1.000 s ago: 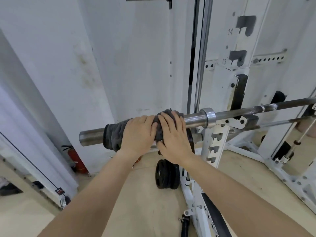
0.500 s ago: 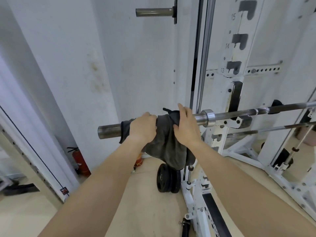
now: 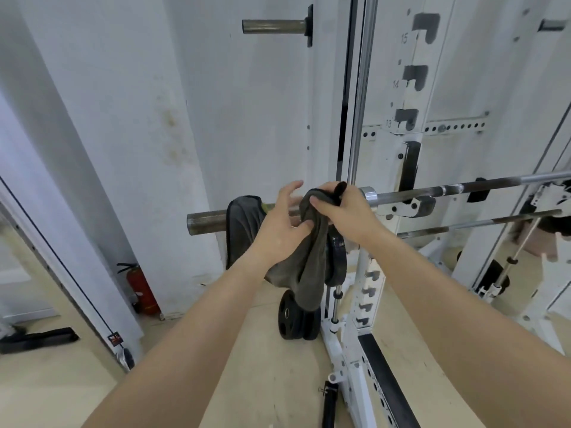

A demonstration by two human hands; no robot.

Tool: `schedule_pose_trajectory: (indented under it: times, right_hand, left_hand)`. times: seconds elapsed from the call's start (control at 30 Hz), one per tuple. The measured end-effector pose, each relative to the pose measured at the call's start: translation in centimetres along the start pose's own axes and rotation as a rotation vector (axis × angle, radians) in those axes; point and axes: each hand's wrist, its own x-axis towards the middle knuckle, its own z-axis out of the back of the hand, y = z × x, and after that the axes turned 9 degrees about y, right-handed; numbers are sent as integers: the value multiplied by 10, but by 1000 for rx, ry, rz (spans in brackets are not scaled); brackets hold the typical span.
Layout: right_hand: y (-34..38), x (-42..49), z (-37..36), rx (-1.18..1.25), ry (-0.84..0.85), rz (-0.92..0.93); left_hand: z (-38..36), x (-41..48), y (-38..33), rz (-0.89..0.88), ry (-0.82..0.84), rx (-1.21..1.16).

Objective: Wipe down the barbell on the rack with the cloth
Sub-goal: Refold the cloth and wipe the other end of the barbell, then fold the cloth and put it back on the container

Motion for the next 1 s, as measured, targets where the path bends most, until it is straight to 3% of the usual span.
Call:
schedule_pose_trajectory:
  times: [0.17,0.27,0.43,0.5,0.63,0.77,1.0]
  right_hand:
    - [15,-34,29,255,9,-53]
    - [11,-58,45,222,16,-61]
    - [-18,-107,82,146,235,-180]
    - [-29,-130,98,122,283,-219]
    - [-47,-163,122,56,153,-235]
    - [-51,-178,130,225,68,-289]
    - [-46,-194,135,105,260,-292]
  left_hand:
    - [-17,-19,-24,52,-137,-13]
    - [-30,-33,-39,83,-270,-9]
    - [-65,-50,-66,105,-381,-1]
    - [-75,-58,-73,124,-388,16]
    - [-101,-78,-93,136,-354,98]
    - [-119,-93,-108,196,-349,110]
    - [-116,-115,-108,371,-329,160]
